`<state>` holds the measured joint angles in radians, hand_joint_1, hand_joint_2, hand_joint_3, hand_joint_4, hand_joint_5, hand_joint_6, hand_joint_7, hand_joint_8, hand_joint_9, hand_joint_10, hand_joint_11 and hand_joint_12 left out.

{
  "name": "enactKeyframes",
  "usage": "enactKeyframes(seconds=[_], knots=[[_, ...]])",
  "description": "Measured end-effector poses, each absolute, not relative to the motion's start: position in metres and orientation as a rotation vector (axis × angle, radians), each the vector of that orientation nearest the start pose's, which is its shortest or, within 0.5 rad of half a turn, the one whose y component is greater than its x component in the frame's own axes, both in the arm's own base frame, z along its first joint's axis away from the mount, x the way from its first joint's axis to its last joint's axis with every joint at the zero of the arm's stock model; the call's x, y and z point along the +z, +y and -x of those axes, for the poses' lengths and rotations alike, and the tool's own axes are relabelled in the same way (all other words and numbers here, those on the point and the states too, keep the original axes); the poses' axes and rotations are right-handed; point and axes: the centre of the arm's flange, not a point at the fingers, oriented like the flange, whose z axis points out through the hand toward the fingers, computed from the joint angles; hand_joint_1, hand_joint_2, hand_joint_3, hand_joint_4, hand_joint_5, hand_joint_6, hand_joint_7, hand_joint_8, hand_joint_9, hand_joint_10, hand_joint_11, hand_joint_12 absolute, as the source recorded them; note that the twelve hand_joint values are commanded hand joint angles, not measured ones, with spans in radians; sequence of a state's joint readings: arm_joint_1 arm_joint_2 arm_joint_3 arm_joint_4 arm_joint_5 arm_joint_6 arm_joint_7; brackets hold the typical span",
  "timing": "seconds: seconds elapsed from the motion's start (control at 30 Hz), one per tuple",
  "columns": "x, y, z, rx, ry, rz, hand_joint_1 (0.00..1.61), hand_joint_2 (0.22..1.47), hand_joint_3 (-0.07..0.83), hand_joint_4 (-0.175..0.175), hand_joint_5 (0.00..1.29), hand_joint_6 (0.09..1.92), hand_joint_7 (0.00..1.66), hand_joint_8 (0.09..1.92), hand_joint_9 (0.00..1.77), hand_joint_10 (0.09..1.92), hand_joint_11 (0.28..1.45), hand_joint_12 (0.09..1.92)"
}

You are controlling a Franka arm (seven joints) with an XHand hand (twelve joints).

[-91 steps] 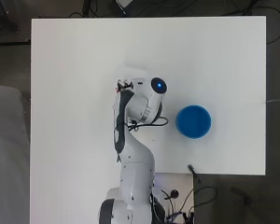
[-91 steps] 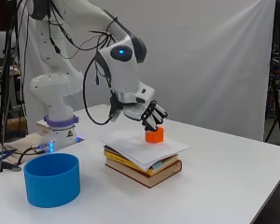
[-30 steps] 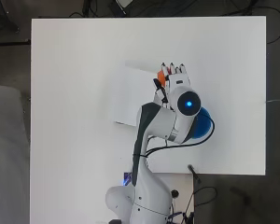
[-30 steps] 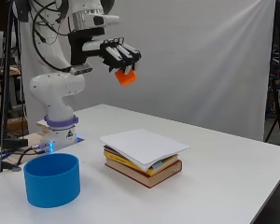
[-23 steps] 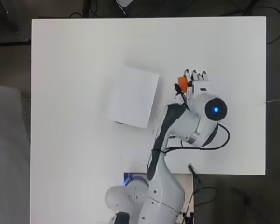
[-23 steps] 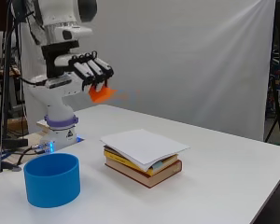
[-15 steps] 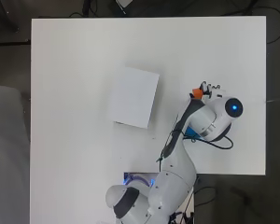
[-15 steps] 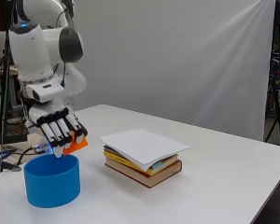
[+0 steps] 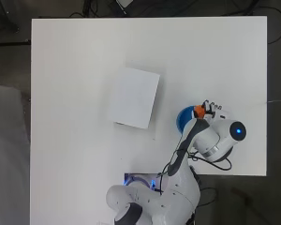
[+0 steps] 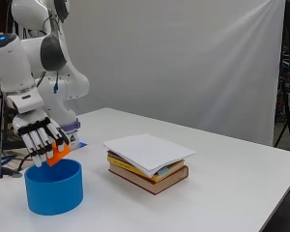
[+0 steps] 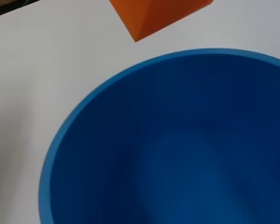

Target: Teleoperate dual arm-hand system to pick and place objects

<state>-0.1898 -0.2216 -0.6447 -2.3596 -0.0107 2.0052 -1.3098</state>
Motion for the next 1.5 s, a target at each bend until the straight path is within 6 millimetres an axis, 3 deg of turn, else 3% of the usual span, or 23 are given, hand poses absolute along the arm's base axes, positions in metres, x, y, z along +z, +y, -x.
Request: enactKeyframes(seconds=[0.1, 0.17, 0.2, 0.27, 0.37, 0.5, 0.67, 0.73, 0.93, 1.03, 1.1, 1.2, 1.3, 1.5], knots=[[0.370, -0.351, -0.296, -0.003, -0.710, 2.822, 0.74, 1.35, 0.000, 0.175, 0.53, 1.63, 0.55, 1.04, 0.67, 0.94, 0.76, 0.09], [0.362, -0.356, -0.290, 0.015, -0.716, 2.807, 0.55, 1.24, -0.015, 0.097, 0.31, 0.70, 0.38, 0.46, 0.51, 0.44, 0.58, 0.09], [0.360, -0.356, -0.288, 0.024, -0.724, 2.800, 0.43, 1.18, -0.012, 0.054, 0.23, 0.38, 0.28, 0.25, 0.41, 0.25, 0.50, 0.09], [0.362, -0.350, -0.290, 0.041, -0.715, 2.789, 0.23, 1.09, -0.013, 0.009, 0.15, 0.10, 0.16, 0.09, 0.30, 0.09, 0.43, 0.09], [0.371, -0.328, -0.293, 0.078, -0.691, 2.739, 0.11, 1.01, -0.016, -0.005, 0.09, 0.09, 0.10, 0.09, 0.21, 0.09, 0.38, 0.09], [0.384, -0.310, -0.300, 0.088, -0.723, 2.706, 0.07, 0.98, -0.006, 0.007, 0.10, 0.09, 0.19, 0.09, 0.34, 0.09, 0.43, 0.09], [0.394, -0.297, -0.311, 0.088, -0.745, 2.710, 0.08, 0.96, -0.002, 0.048, 0.26, 0.09, 0.34, 0.09, 0.45, 0.09, 0.46, 0.09], [0.421, -0.284, -0.318, 0.055, -0.789, 2.706, 0.11, 0.95, -0.002, 0.056, 0.33, 0.09, 0.39, 0.09, 0.48, 0.09, 0.46, 0.09], [0.538, -0.254, -0.340, 0.000, -0.971, 2.746, 0.12, 0.93, -0.004, 0.035, 0.35, 0.09, 0.40, 0.09, 0.49, 0.09, 0.43, 0.09], [0.583, -0.234, -0.356, 0.027, -1.049, 2.756, 0.14, 0.94, 0.000, 0.019, 0.34, 0.09, 0.41, 0.09, 0.51, 0.09, 0.44, 0.09], [0.608, -0.209, -0.365, 0.039, -1.125, 2.767, 0.16, 0.95, 0.004, 0.014, 0.34, 0.09, 0.41, 0.09, 0.51, 0.09, 0.45, 0.09], [0.636, -0.167, -0.373, 0.050, -1.225, 2.779, 0.17, 0.96, 0.007, 0.013, 0.34, 0.09, 0.42, 0.09, 0.51, 0.09, 0.45, 0.09], [0.655, -0.139, -0.374, 0.051, -1.265, 2.797, 0.18, 0.98, 0.013, 0.014, 0.33, 0.09, 0.42, 0.09, 0.50, 0.09, 0.44, 0.09], [0.656, -0.118, -0.375, 0.066, -1.261, 2.808, 0.20, 1.01, 0.017, 0.016, 0.34, 0.09, 0.42, 0.09, 0.50, 0.09, 0.44, 0.09]])
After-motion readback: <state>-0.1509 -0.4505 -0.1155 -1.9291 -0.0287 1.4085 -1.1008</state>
